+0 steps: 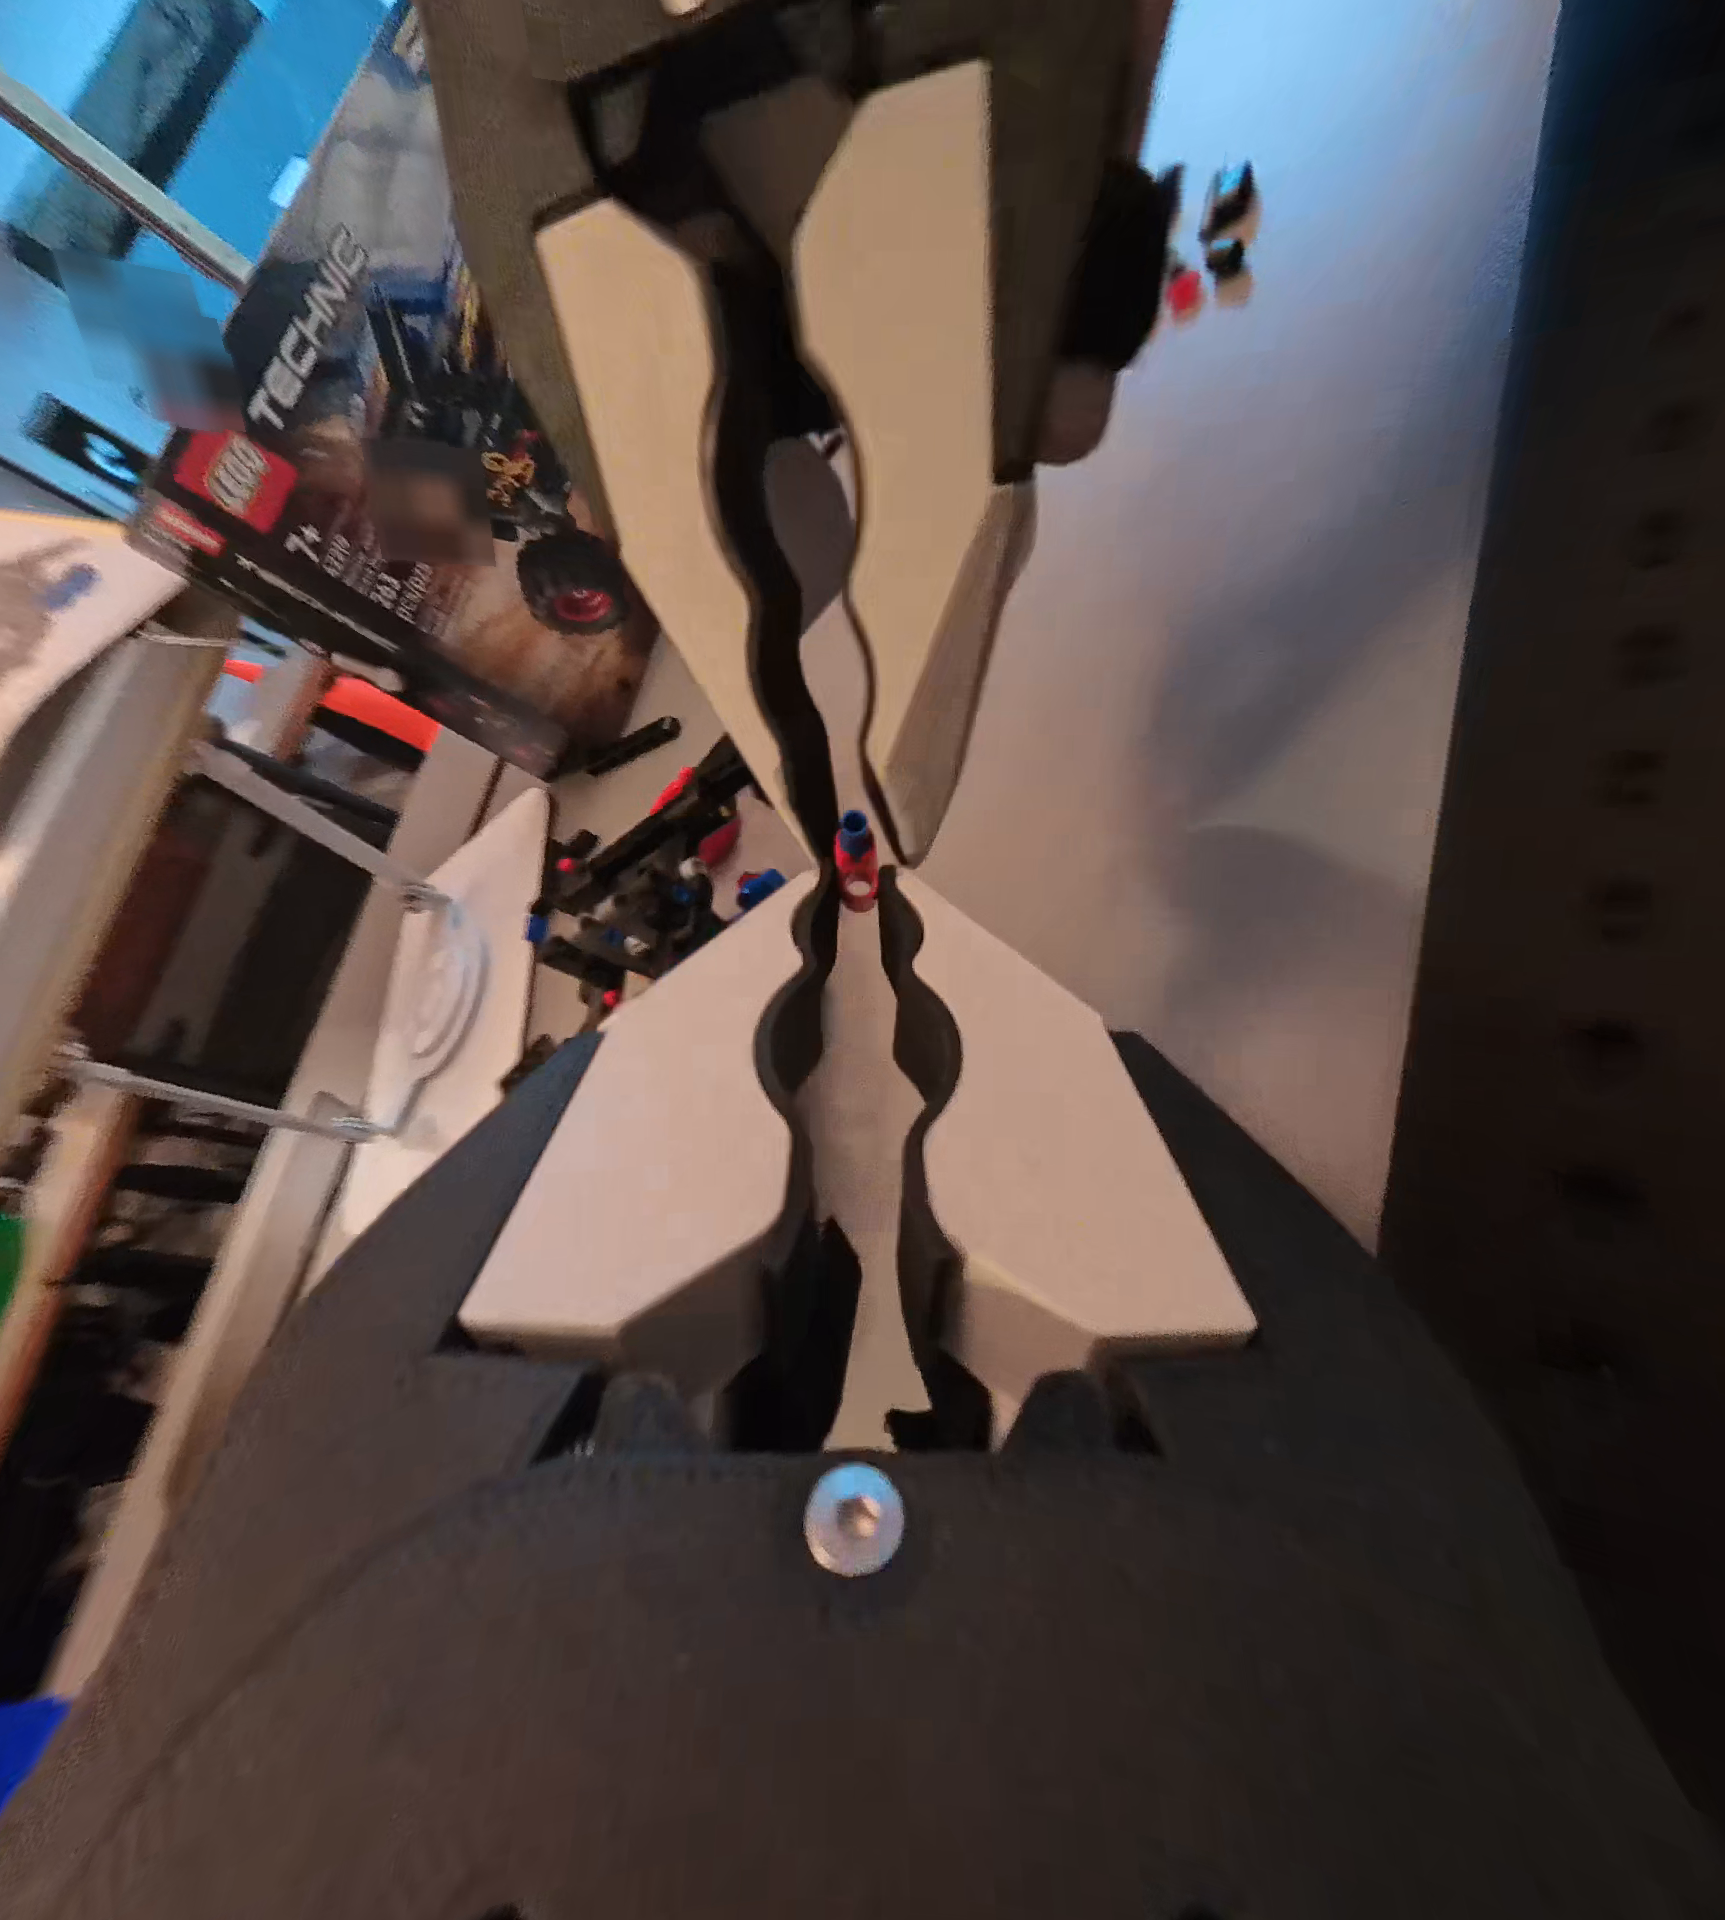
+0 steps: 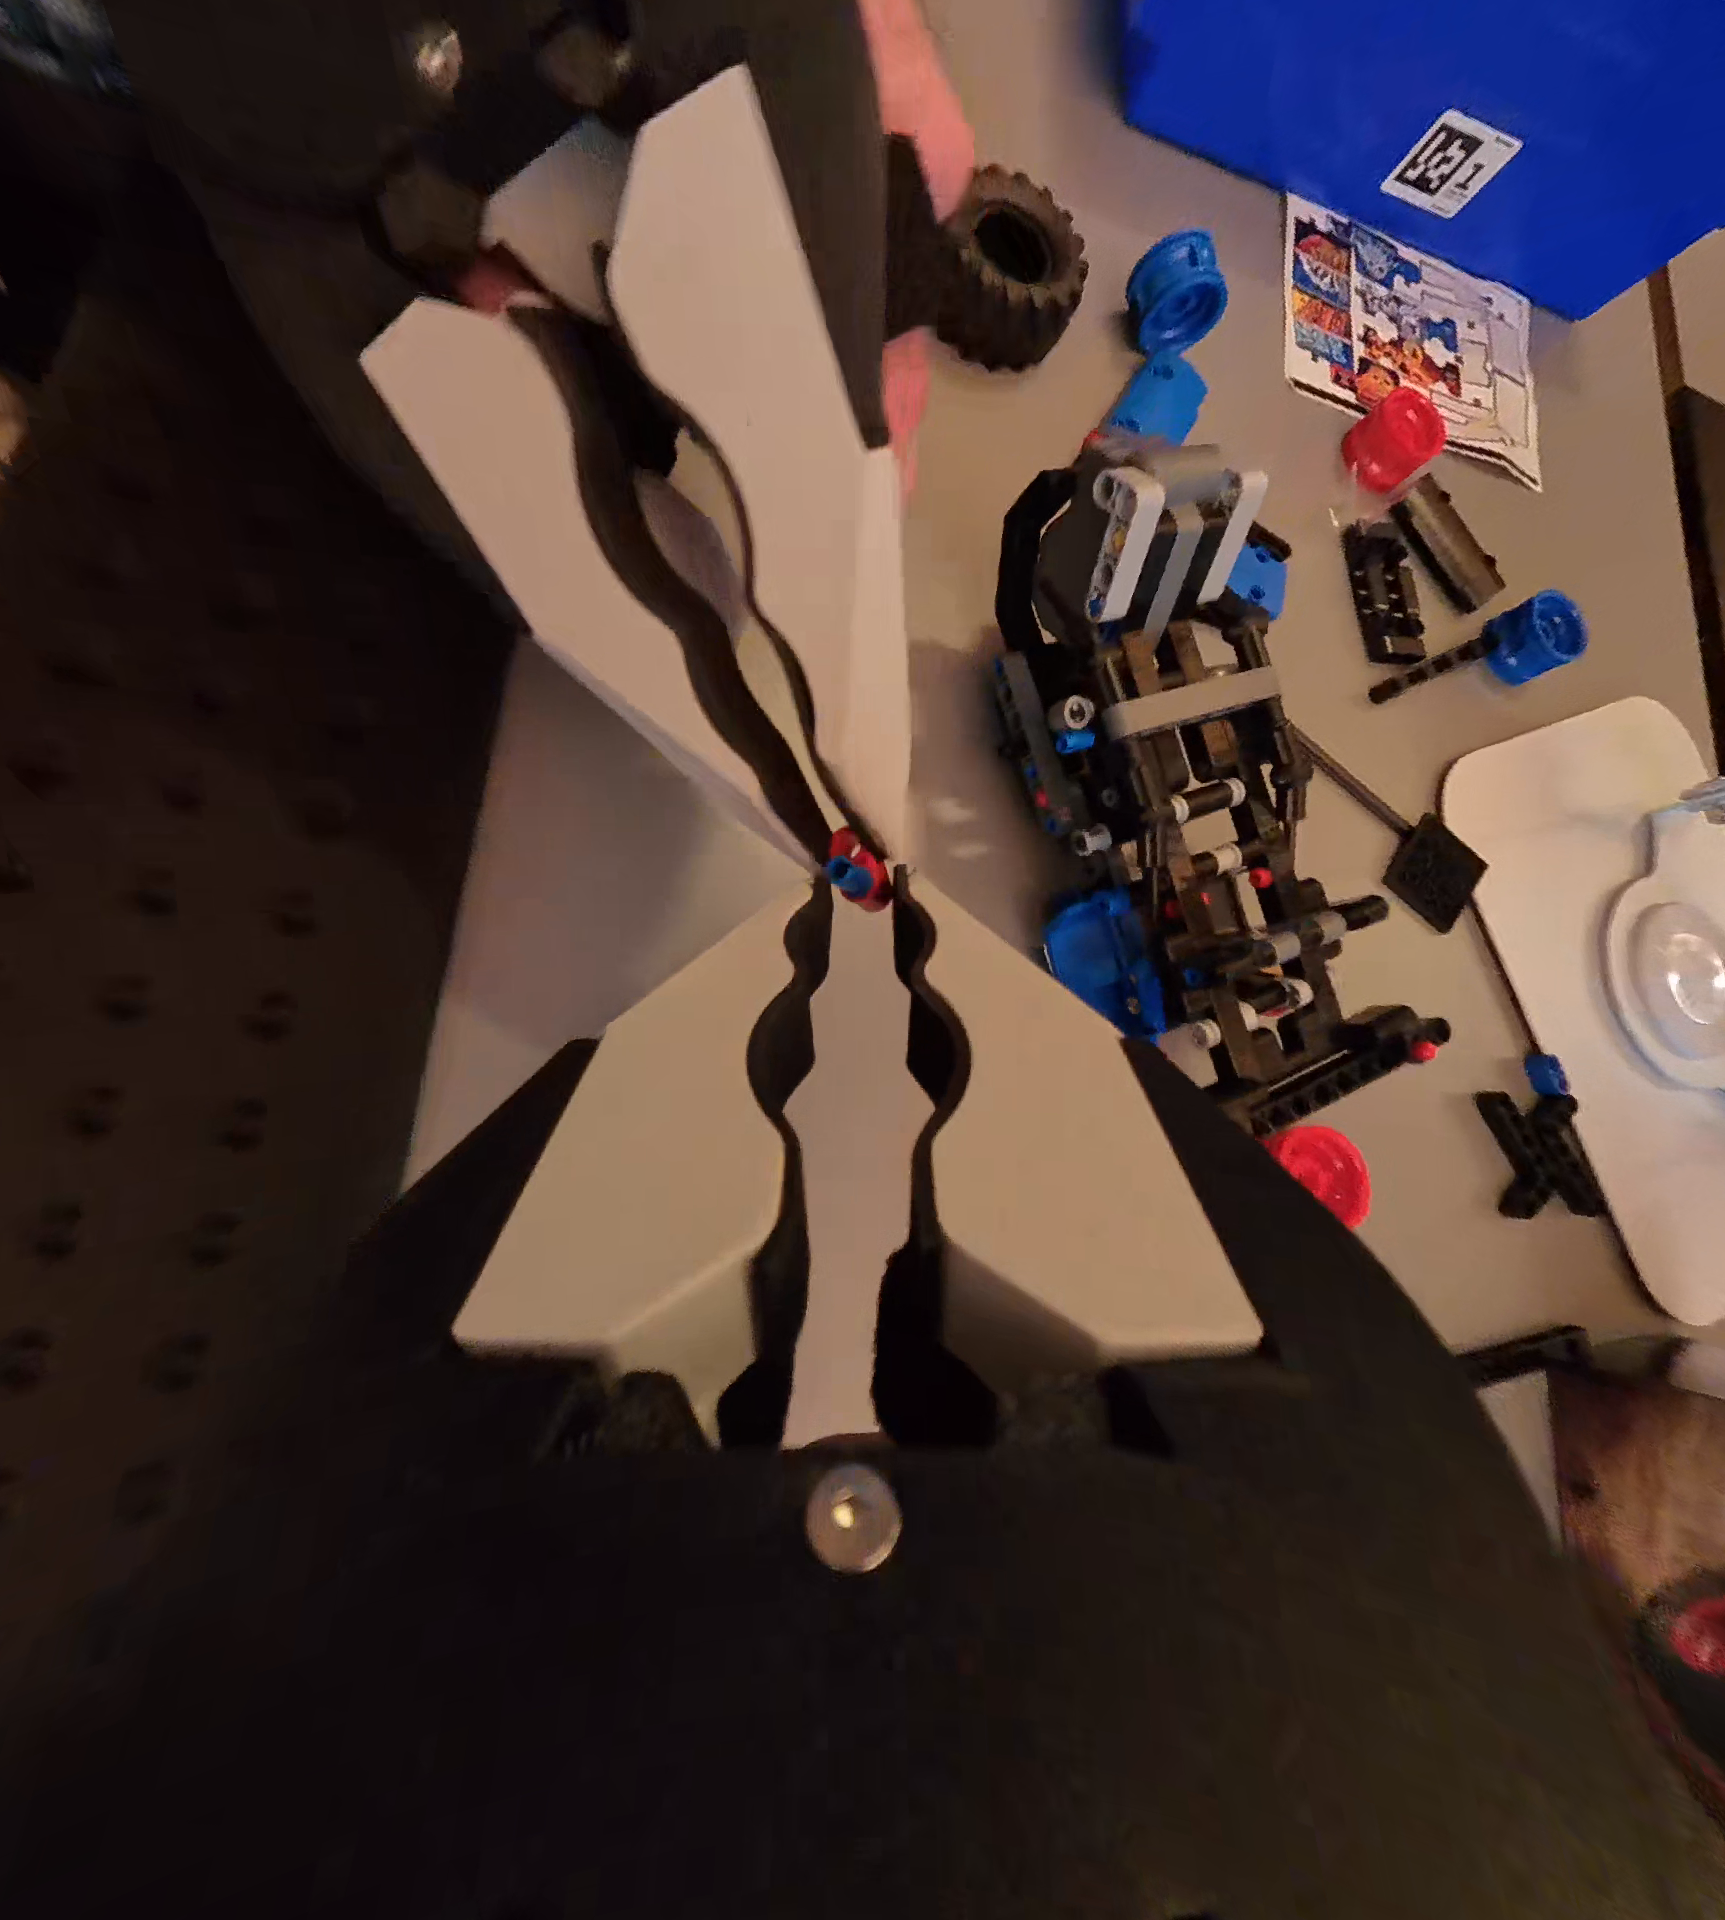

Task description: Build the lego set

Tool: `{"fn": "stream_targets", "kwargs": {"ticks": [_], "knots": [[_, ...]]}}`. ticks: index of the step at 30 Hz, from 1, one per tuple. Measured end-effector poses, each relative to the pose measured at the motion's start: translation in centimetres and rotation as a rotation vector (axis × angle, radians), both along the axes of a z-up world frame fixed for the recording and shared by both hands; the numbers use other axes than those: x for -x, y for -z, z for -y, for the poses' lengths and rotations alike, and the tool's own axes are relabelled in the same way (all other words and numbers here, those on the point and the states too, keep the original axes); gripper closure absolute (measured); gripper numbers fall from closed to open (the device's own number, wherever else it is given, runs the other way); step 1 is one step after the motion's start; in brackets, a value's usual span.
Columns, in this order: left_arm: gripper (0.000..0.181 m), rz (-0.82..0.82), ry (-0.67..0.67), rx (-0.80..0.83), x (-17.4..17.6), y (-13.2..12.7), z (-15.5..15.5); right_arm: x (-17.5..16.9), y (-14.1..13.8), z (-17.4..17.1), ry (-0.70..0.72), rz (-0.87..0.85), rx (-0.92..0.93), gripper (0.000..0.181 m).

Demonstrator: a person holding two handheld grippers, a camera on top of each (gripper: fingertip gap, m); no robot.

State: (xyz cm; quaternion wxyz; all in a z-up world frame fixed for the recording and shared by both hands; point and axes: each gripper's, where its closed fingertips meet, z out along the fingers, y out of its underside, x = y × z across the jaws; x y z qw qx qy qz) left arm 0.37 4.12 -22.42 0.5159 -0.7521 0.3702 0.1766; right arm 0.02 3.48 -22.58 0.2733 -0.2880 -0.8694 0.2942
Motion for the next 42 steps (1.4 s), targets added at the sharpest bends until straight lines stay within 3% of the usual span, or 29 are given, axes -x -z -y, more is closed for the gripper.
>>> {"fn": "stream_targets", "kwargs": {"ticks": [3,8,13,18,25,31,34,42], "knots": [[0.176,-0.108,-0.017,-0.05,0.3,-0.5,0.2,0.2,-0.5,0.3,-0.007,-0.013,0.042,0.172],[0.175,-0.085,-0.026,-0.078,0.7,-1.2,0.6,0.6,-1.3,0.6,-0.033,-0.118,-0.069,0.176],[0.166,0.24,0.011,-0.047,0.8,-2.6,1.6,1.0,-2.6,1.1,-0.055,-0.245,-0.161,0.176],[0.168,0.635,0.075,0.02,1.0,-4.2,2.6,1.3,-4.0,2.1,-0.113,-0.379,-0.262,0.177],[0.173,0.87,0.18,0.1,0.5,-4.7,3.5,1.3,-5.1,3.6,-0.184,-0.479,-0.312,0.176],[0.174,0.856,0.171,0.062,1.0,-4.9,3.8,1.8,-5.3,3.8,-0.176,-0.478,-0.281,0.174],[0.174,0.817,0.136,0.031,1.8,-5.1,3.9,2.2,-5.3,3.8,-0.165,-0.463,-0.25,0.162],[0.174,0.646,-0.059,-0.058,7.5,-5.8,4.4,3.7,-5.3,2.4,-0.09,-0.391,-0.138,0.149]]}}
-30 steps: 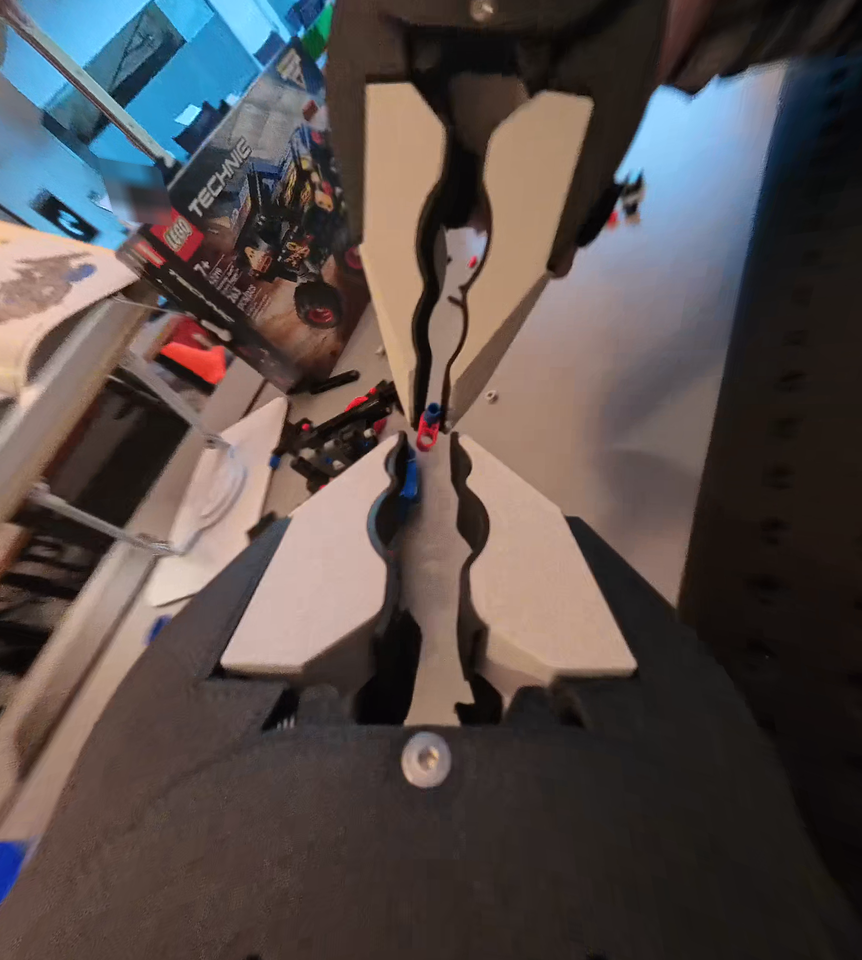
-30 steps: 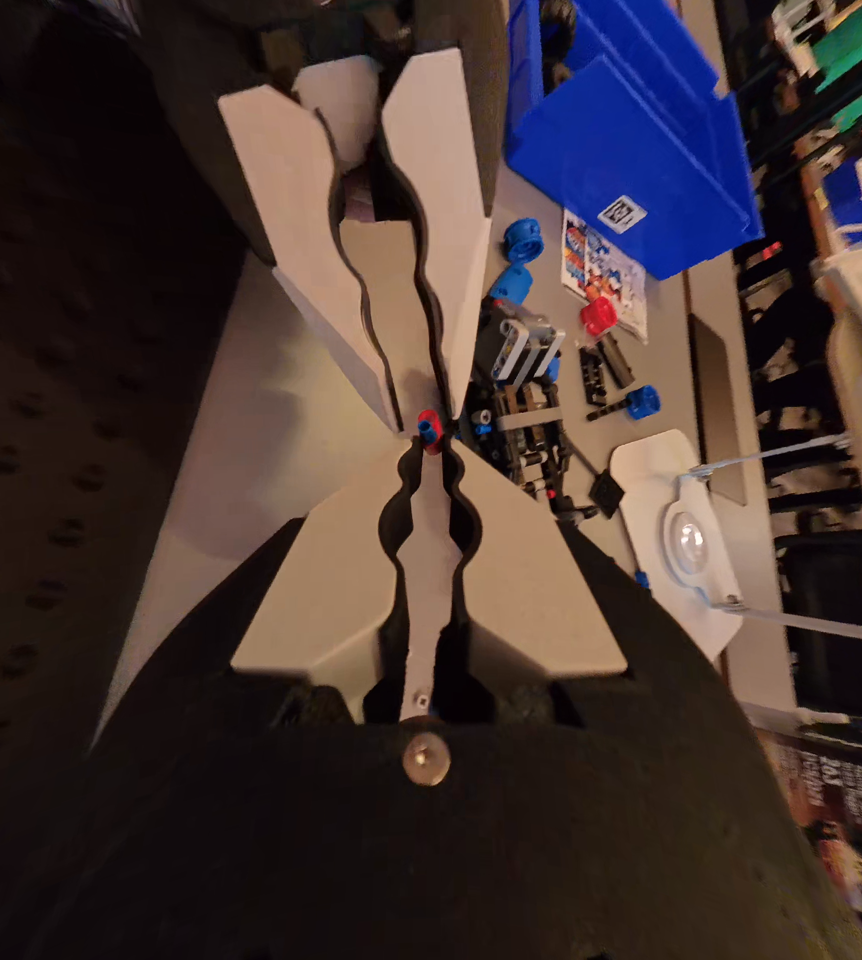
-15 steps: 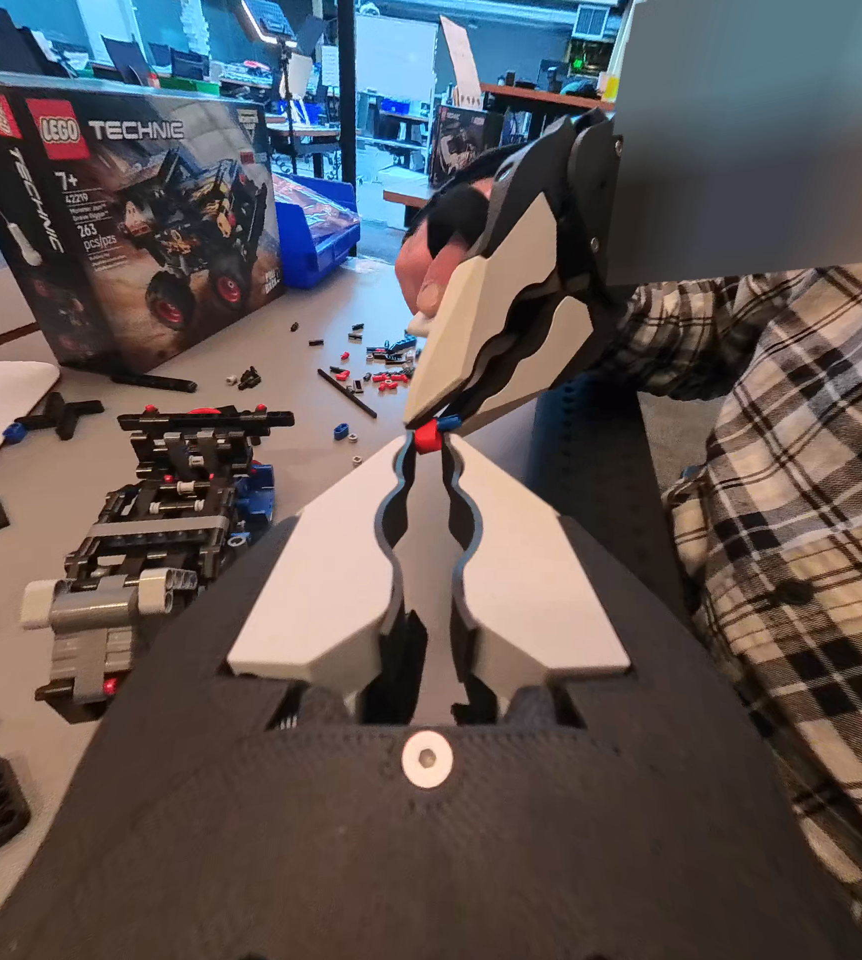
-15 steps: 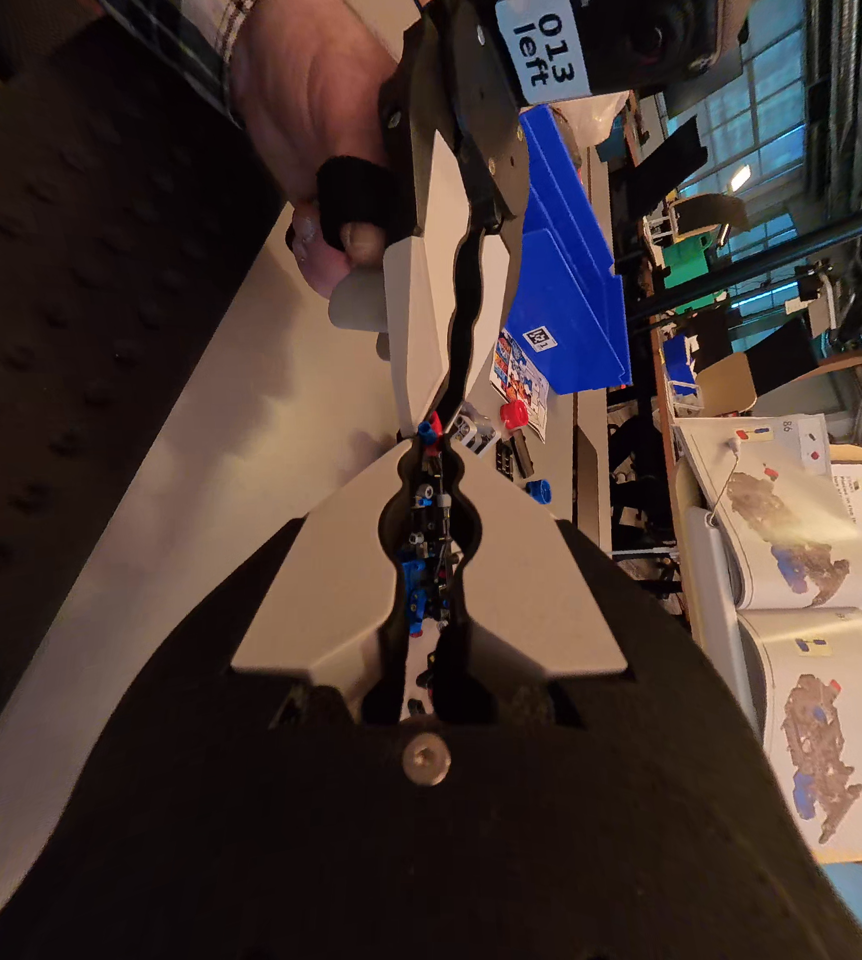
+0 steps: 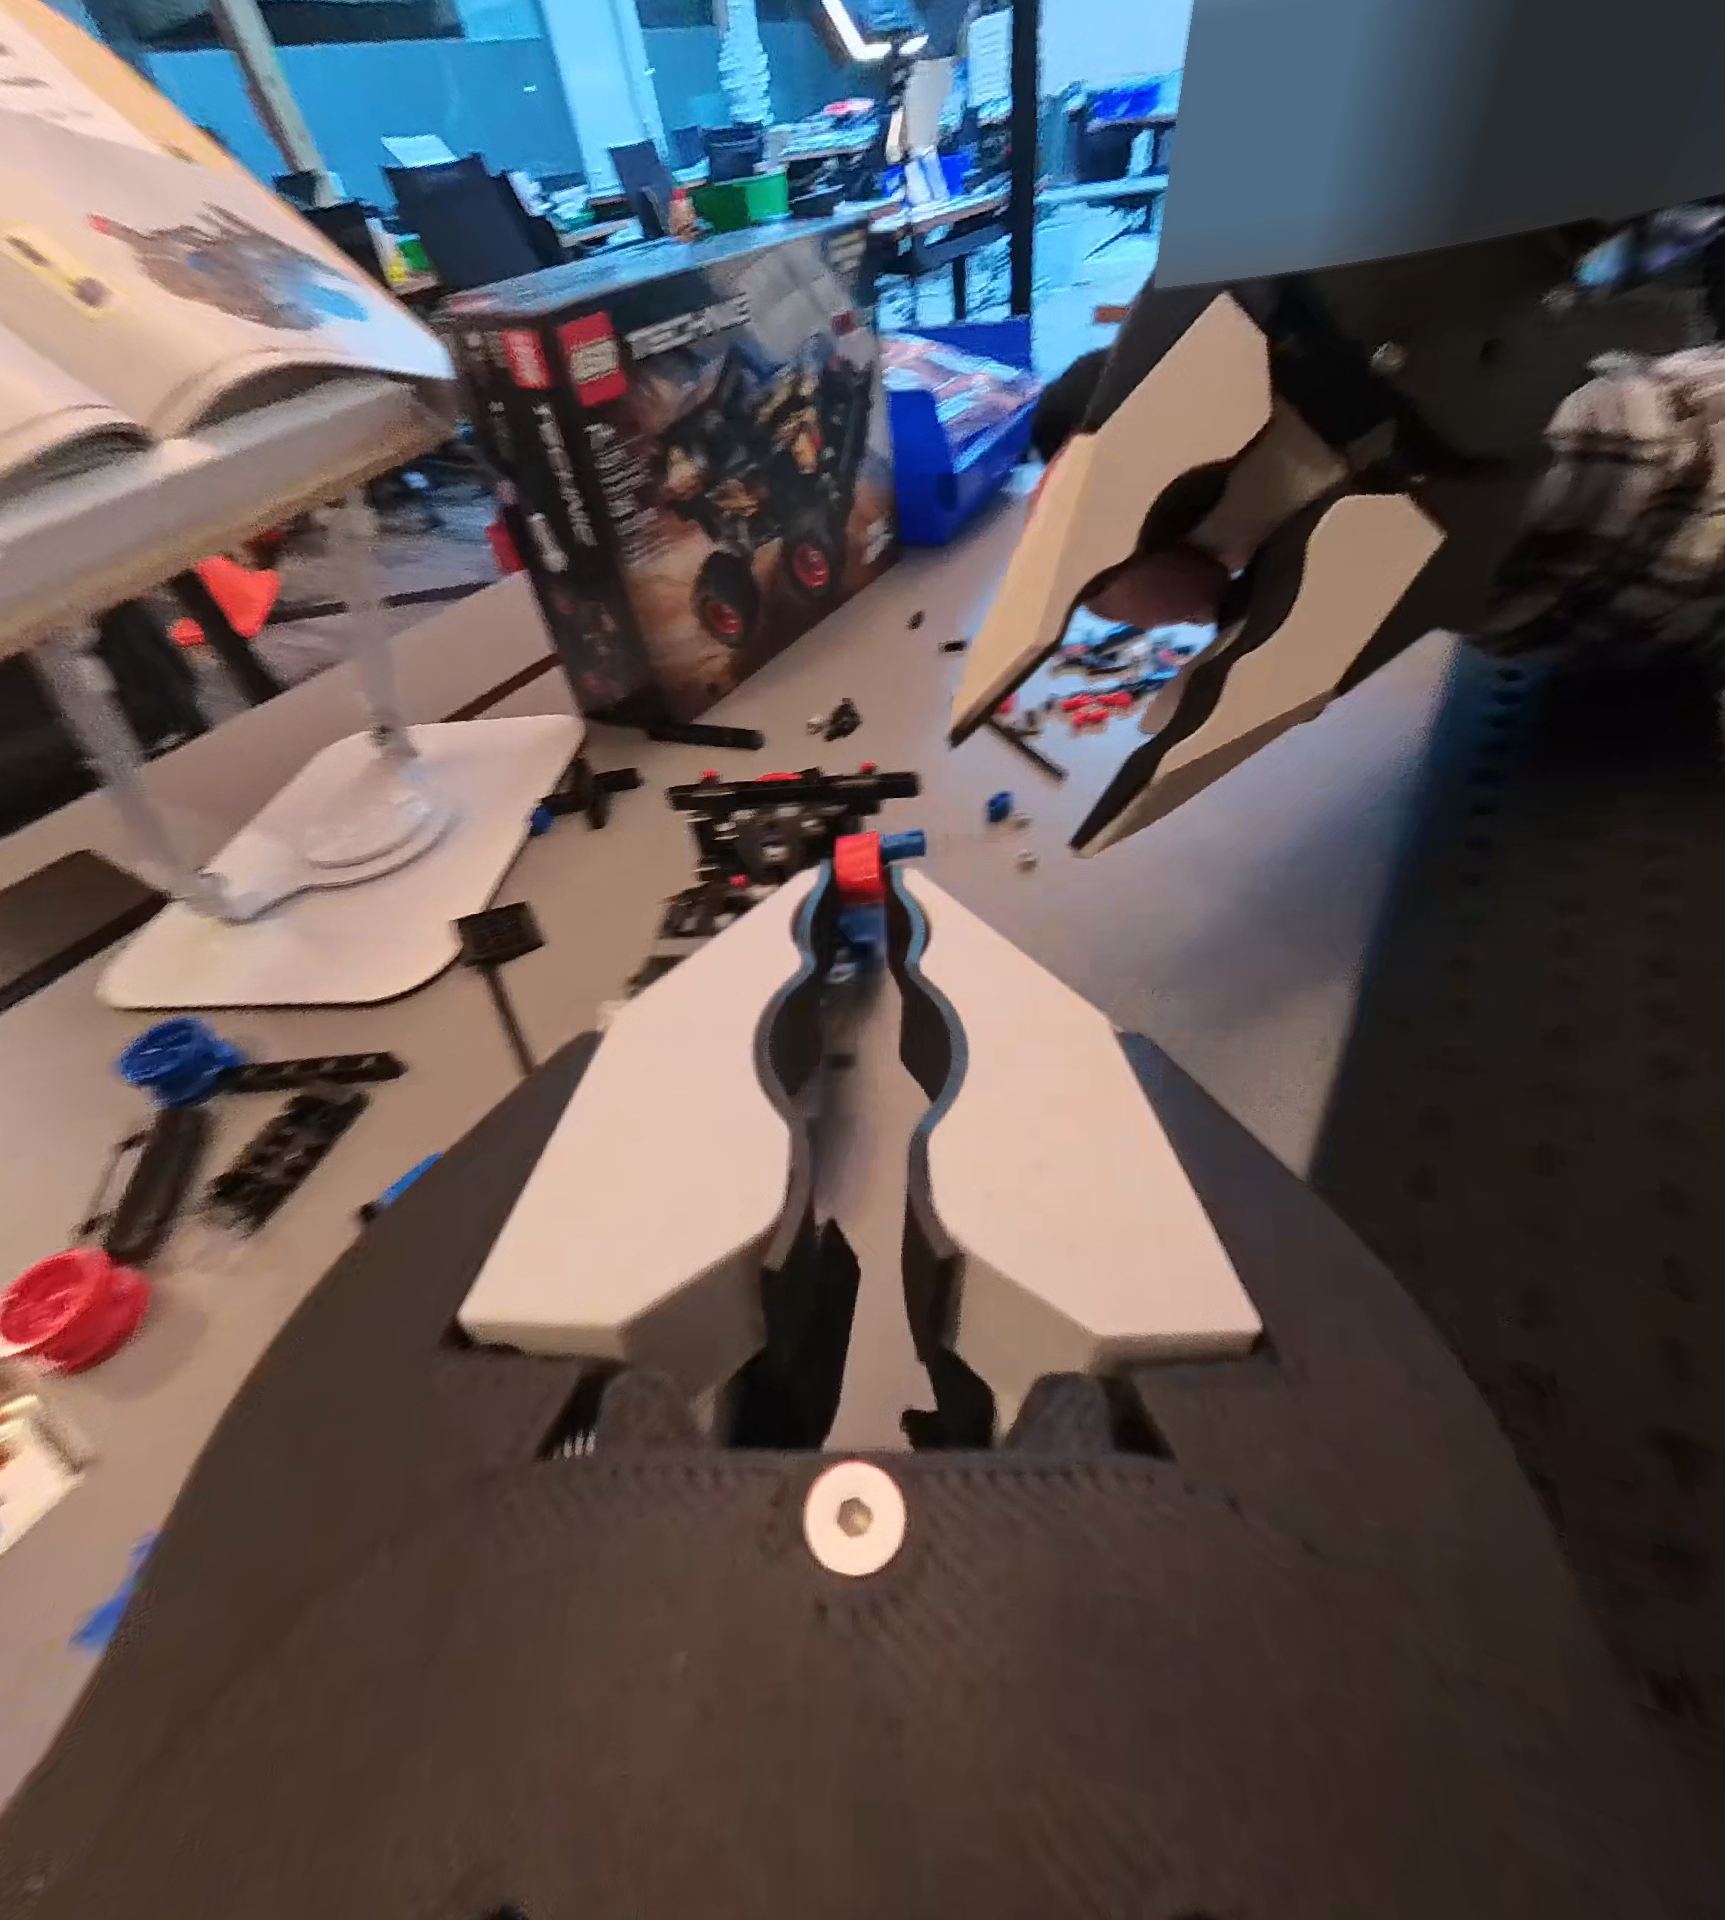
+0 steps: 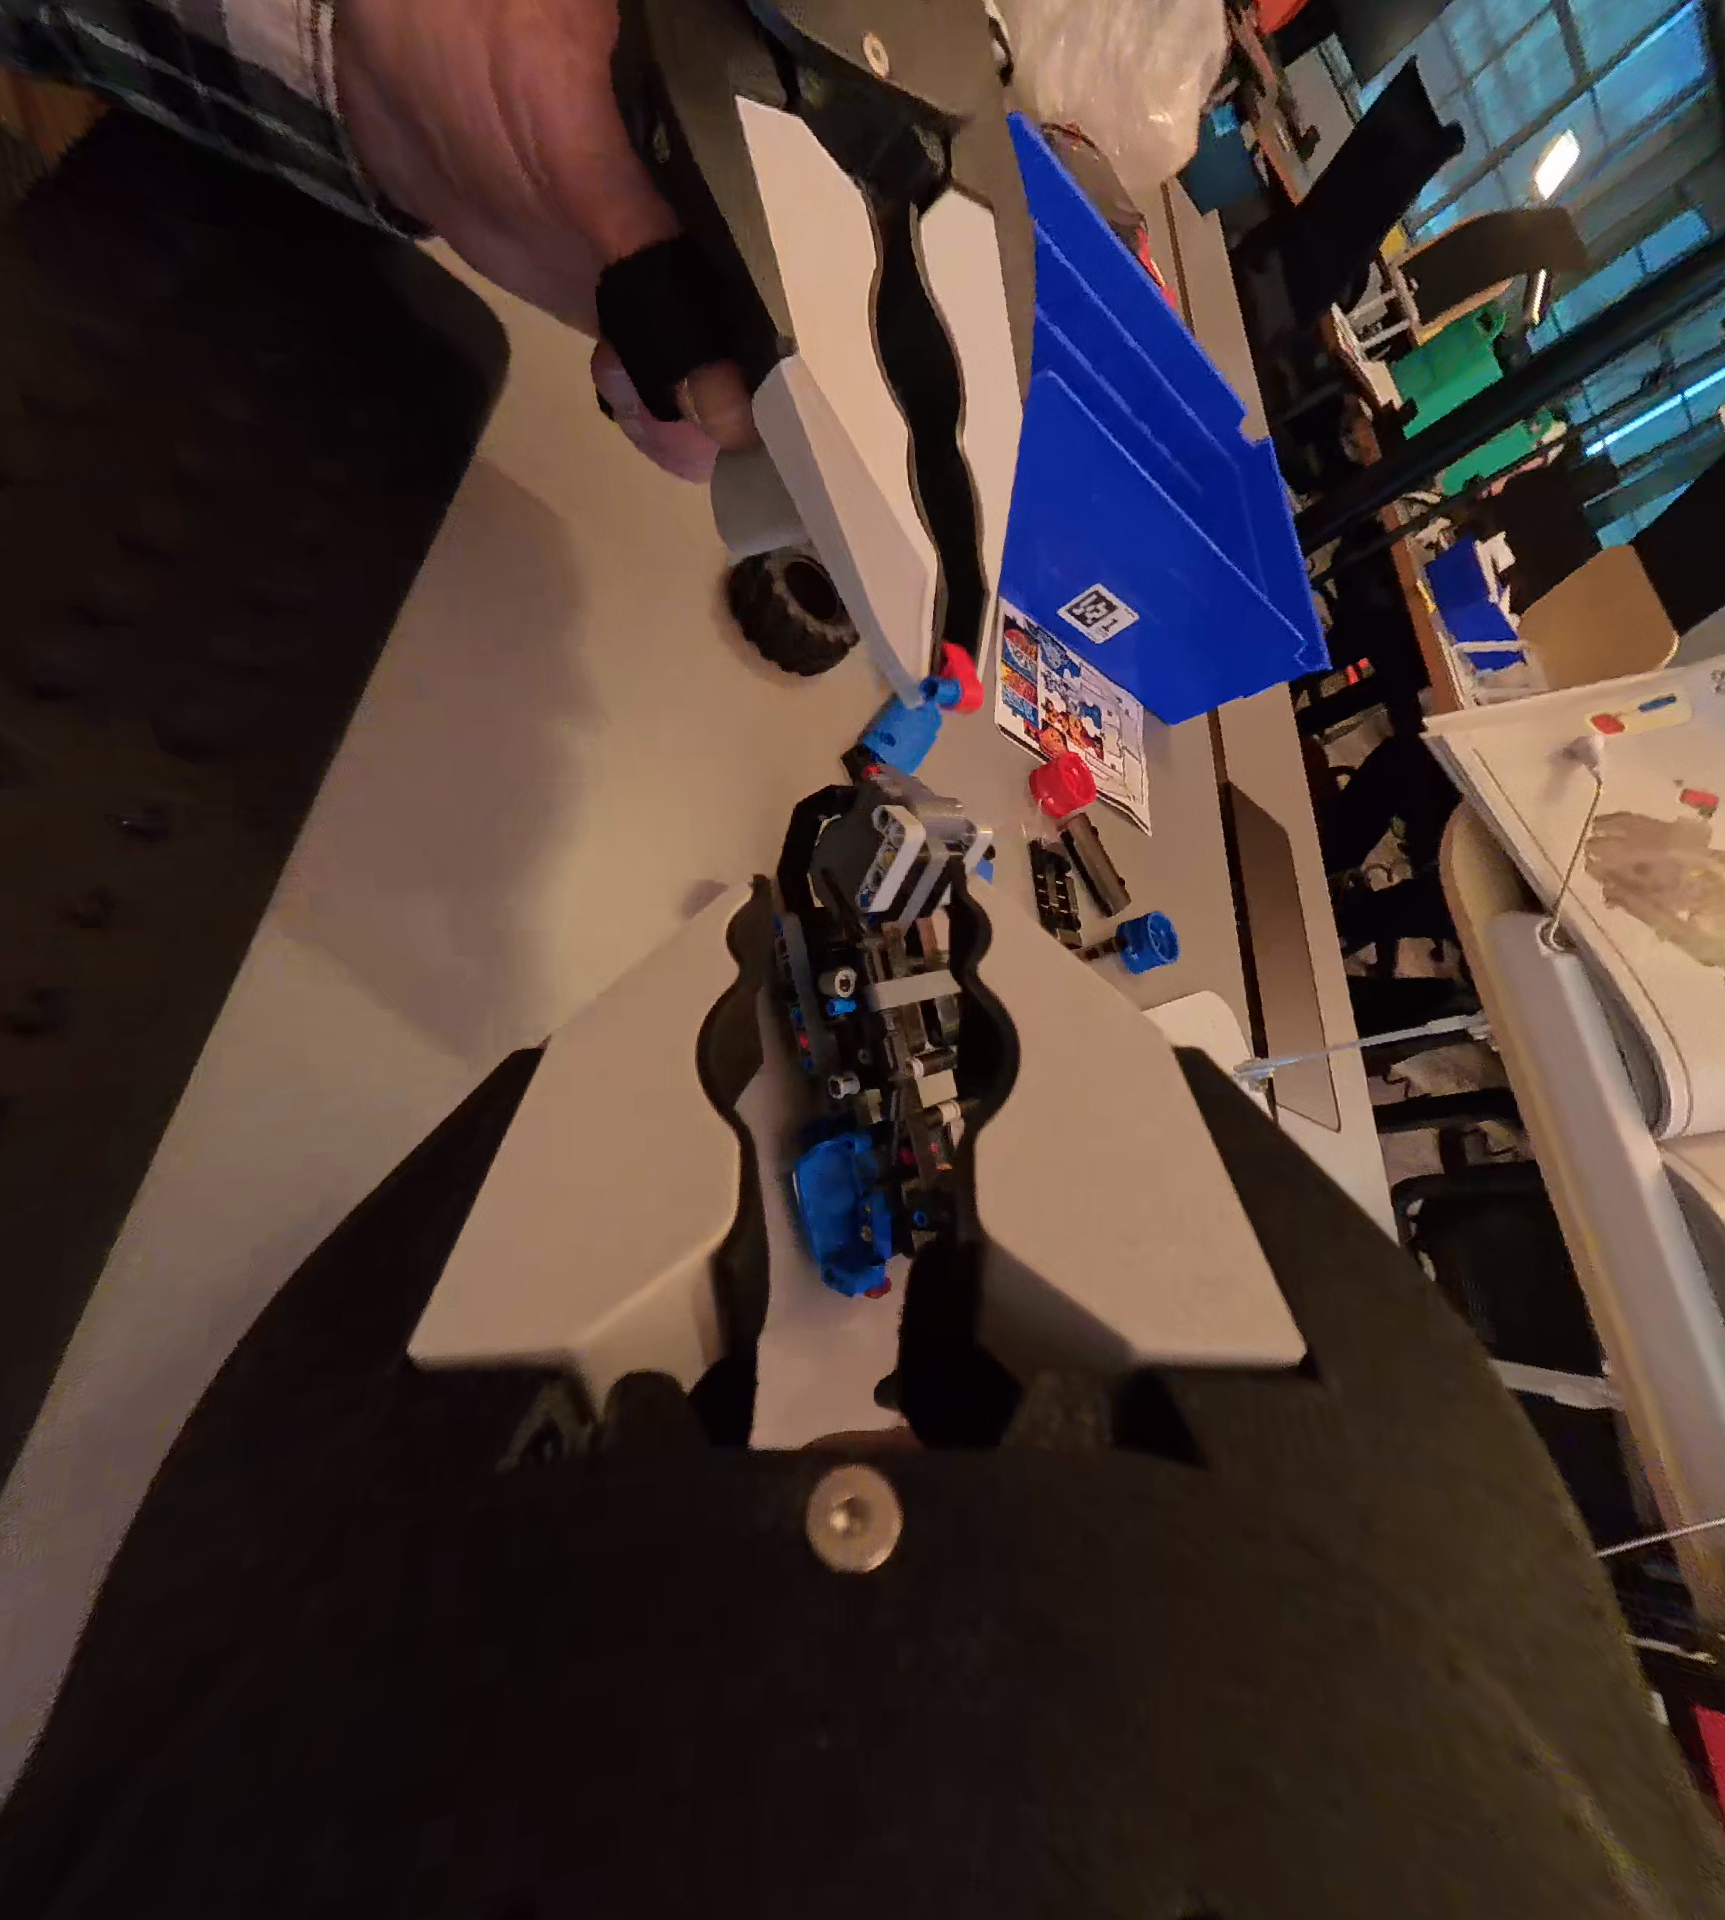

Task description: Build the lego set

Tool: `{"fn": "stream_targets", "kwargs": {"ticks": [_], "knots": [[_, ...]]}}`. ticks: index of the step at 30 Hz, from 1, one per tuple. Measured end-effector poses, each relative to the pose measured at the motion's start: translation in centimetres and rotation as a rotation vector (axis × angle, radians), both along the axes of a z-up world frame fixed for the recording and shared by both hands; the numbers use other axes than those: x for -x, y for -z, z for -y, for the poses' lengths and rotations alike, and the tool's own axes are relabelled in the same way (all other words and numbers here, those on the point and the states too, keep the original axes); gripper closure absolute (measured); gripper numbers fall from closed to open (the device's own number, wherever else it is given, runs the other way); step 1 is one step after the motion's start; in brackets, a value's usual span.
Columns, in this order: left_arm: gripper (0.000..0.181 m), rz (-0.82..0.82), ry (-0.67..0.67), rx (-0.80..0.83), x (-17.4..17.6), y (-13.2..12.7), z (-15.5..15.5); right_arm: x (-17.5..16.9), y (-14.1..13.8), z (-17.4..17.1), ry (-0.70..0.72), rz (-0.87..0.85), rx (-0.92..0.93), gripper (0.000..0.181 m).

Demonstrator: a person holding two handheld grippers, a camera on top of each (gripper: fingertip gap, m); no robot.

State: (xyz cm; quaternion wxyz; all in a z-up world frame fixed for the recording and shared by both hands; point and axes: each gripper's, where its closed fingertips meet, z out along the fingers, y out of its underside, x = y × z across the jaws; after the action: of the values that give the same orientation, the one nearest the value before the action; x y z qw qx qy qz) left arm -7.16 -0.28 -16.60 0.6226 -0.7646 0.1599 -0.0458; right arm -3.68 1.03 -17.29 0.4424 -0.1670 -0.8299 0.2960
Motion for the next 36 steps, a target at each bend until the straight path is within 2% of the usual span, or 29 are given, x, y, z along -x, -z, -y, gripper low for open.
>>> {"fn": "stream_targets", "kwargs": {"ticks": [6,13,18,30,34,36], "knots": [[0.174,-0.149,-0.128,0.002,4.2,-0.6,-0.4,2.1,-0.5,-0.9,0.035,0.052,0.107,0.146],[0.174,-0.17,-0.179,0.036,7.2,1.4,-1.8,4.1,0.0,-1.1,0.038,0.14,0.202,0.133],[0.174,-0.141,-0.183,0.065,7.8,3.2,-2.3,5.0,1.4,-0.9,0.037,0.205,0.23,0.132],[0.174,-0.116,-0.181,0.076,8.3,4.5,-3.0,6.5,3.8,-0.6,0.076,0.294,0.347,0.131],[0.174,-0.125,-0.191,0.087,8.3,4.7,-3.1,6.2,4.5,-0.6,0.065,0.325,0.346,0.15],[0.174,-0.111,-0.191,0.078,8.2,4.6,-3.1,5.9,4.7,-0.3,0.039,0.338,0.341,0.168]]}}
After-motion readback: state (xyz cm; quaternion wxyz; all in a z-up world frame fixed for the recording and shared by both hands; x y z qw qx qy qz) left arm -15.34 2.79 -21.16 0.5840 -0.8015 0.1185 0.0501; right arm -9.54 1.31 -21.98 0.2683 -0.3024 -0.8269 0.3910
